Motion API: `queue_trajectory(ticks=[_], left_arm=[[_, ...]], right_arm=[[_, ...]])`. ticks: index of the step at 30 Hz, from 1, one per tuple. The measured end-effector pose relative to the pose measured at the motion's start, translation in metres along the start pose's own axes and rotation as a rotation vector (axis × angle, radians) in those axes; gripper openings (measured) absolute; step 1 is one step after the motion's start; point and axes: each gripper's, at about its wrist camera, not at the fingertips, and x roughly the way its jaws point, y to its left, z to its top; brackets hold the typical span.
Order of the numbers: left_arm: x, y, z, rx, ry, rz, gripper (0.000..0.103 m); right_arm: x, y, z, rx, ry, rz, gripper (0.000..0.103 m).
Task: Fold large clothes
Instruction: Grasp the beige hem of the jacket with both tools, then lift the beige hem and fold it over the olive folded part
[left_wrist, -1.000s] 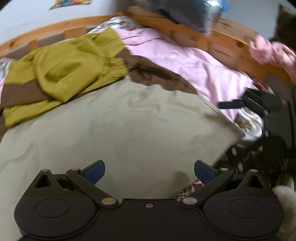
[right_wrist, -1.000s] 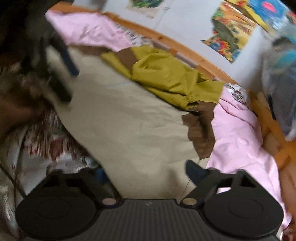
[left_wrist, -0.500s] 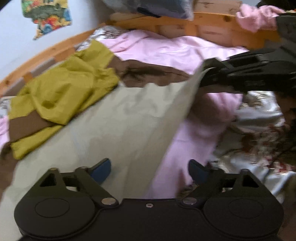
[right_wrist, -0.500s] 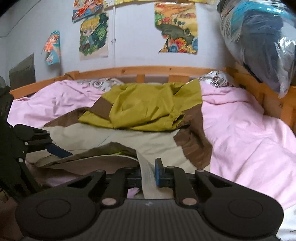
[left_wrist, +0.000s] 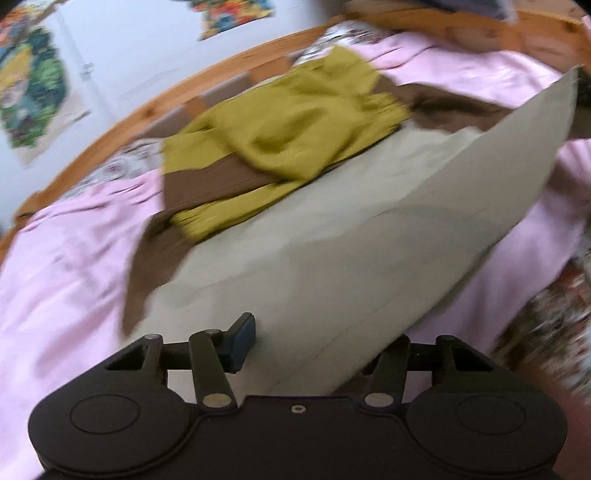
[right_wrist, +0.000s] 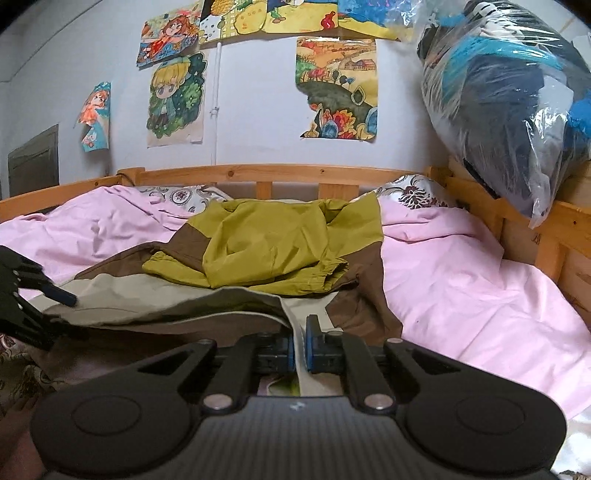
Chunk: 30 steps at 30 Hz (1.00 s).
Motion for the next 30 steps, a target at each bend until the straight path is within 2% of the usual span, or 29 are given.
queue_trajectory(ticks=[2,4,7,8,10,14,19,26,30], left_arm=[[-0.001,0.015,-0.012,-0.021,0.021,0.053,0.056],[0.001,0.029,-0.020,-0.049,0.045,0.092,0.052],[0.003,0.045,-0.028,-0.094,0.048,0.109,0.026],[0.003,0.048,-0.029,-0.115,0.039,0.104,0.012],[-0.001,0.055,-0.030,-0.182,-0.002,0.088,0.001],[-0.025,0.064,-0.022,-0.230,-0.110,0.095,0.000],[-0.082,0.080,-0.009,-0.263,-0.229,0.044,0.000],[-0.172,0.089,-0.010,-0.259,-0.297,-0.040,0.000],[-0.188,0.094,0.002,-0.251,-0.303,-0.049,0.000]], right_arm=[[-0.001,0.002,0.000,-0.006,0.000,-0.009,0.007],[-0.002,0.004,-0.001,-0.014,0.005,-0.018,0.007],[-0.004,0.010,-0.003,-0.051,0.011,-0.027,0.007],[-0.005,0.011,-0.003,-0.054,0.011,-0.020,0.006],[-0.007,0.013,-0.002,-0.054,0.018,-0.023,0.005],[-0.023,0.019,0.008,-0.066,-0.017,-0.059,0.002],[-0.066,0.023,0.029,-0.063,-0.078,-0.098,0.002],[-0.140,0.043,0.057,-0.137,-0.113,-0.120,0.002],[-0.143,0.049,0.077,-0.170,-0.132,-0.133,0.002]])
